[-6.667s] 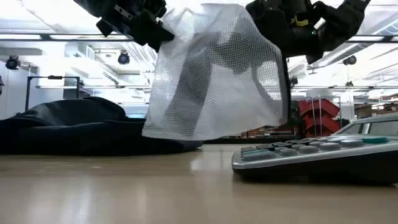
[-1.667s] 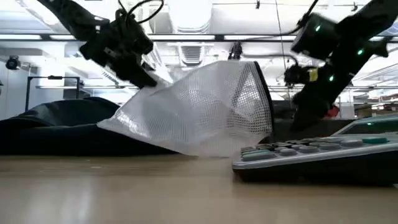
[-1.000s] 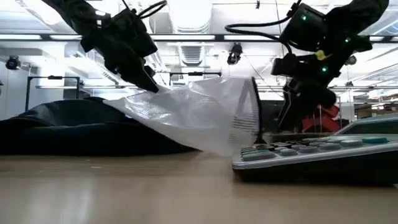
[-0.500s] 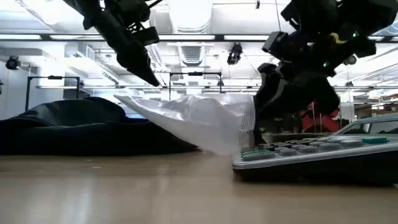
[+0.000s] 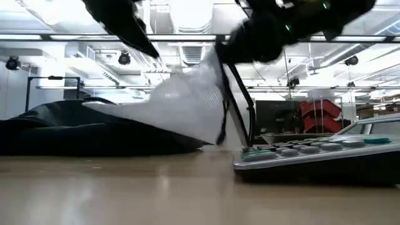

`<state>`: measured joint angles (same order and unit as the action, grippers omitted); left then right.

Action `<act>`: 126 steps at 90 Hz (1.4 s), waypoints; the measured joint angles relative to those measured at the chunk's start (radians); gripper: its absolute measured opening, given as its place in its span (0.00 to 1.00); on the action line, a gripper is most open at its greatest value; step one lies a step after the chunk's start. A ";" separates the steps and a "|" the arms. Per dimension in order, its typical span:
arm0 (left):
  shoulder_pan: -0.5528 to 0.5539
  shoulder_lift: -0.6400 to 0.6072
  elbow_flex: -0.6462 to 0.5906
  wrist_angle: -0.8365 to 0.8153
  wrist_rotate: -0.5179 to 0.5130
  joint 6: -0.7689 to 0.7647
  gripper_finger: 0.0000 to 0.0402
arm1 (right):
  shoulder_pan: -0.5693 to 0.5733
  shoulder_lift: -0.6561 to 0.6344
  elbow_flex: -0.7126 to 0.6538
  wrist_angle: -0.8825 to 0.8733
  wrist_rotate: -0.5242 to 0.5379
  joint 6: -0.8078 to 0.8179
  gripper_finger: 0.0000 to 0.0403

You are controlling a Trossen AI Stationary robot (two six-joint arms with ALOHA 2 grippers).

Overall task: Unpack backpack
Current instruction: Put the white calculator into the white zipper pouch

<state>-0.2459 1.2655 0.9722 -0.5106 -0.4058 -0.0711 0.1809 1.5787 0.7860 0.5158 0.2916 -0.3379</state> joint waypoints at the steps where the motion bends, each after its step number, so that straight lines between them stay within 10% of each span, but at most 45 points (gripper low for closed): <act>1: -0.024 0.004 0.000 0.000 -0.026 -0.010 0.69 | 0.000 0.000 0.005 0.000 0.000 -0.004 0.41; 29: -0.544 0.255 -0.023 0.026 -0.636 -0.384 0.69 | -0.002 0.007 0.060 -0.009 0.019 0.024 0.35; 63: -0.538 0.688 0.036 0.152 -1.052 -0.432 0.69 | -0.009 0.009 0.068 0.001 0.075 0.058 0.28; 126: -0.396 0.822 0.172 0.172 -1.157 -0.405 0.69 | 0.002 0.142 0.245 -0.256 0.075 0.096 0.36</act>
<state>-0.6415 2.0878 1.1442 -0.3390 -1.5628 -0.4763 0.1834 1.7206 1.0310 0.2595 0.3670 -0.2422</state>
